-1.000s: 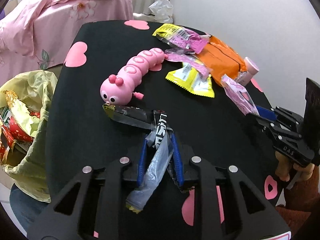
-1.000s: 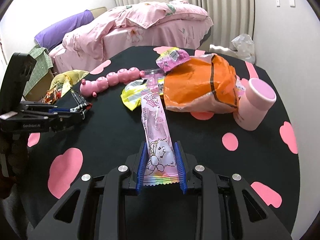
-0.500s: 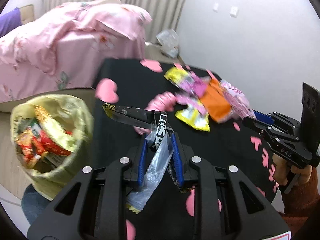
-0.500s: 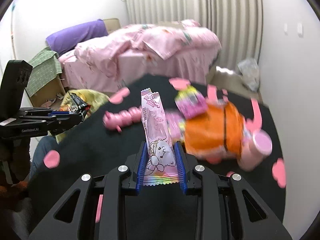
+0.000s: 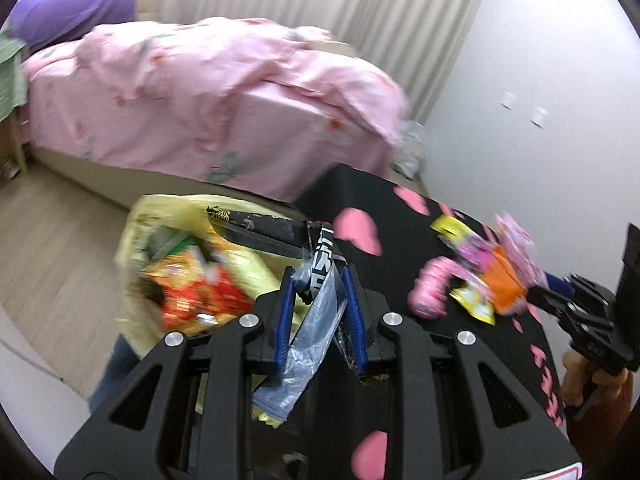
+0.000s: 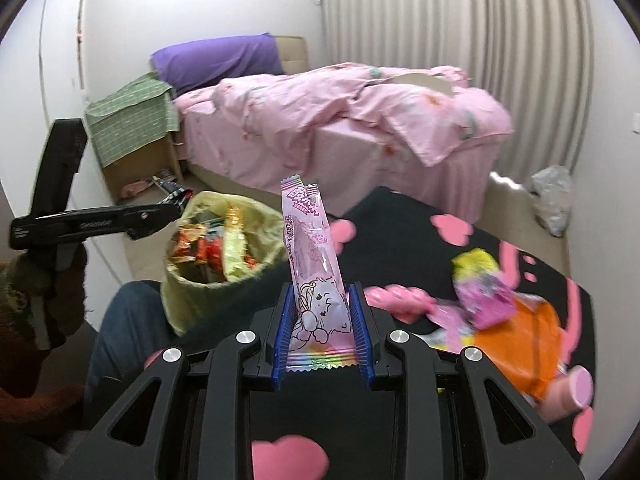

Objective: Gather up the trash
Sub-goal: 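Carry black wrapper and pink candy stick over the yellow trash bag, then open both grippers to drop the wrappers into the trash bag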

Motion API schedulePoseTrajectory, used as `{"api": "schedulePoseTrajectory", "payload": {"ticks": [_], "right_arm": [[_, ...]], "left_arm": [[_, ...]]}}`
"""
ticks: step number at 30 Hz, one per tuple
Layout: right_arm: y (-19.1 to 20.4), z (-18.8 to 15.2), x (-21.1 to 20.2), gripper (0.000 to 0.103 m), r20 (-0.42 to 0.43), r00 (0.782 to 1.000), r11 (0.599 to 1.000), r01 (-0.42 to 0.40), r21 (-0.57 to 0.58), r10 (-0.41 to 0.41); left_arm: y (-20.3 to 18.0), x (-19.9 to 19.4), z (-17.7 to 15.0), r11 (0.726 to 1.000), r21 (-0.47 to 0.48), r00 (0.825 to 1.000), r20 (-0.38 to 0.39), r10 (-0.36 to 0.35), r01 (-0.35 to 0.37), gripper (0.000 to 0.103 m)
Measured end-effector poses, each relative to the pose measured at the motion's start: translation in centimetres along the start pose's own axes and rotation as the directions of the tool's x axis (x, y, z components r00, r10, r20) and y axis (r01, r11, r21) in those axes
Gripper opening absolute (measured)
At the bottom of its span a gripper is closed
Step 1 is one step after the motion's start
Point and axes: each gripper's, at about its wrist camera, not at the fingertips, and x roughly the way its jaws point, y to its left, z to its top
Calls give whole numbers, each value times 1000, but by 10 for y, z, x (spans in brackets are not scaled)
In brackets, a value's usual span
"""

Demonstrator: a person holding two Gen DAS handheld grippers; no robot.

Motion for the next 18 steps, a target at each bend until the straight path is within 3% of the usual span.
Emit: {"api": "schedulePoseTrajectory", "payload": {"ticks": [8,11,13,18], "right_arm": [[34,24,83,28,-118,986,992,-120,-39,115],[45,39,116,28,-155,975,984,-171,-49,161],[52,53,144,28,-190,961,975,-214,-54,200],[64,78,207,28,-291,930,963,-258,-78,226]], "left_arm": [[85,35,3,982,-127,990,-12,141,-142,23],[98,55,1,982,-141,991,-58,117,-124,23],[92,72,-2,988,-100,988,-110,105,-116,23],[91,116,-13,989,-103,963,-259,73,-103,22]]}}
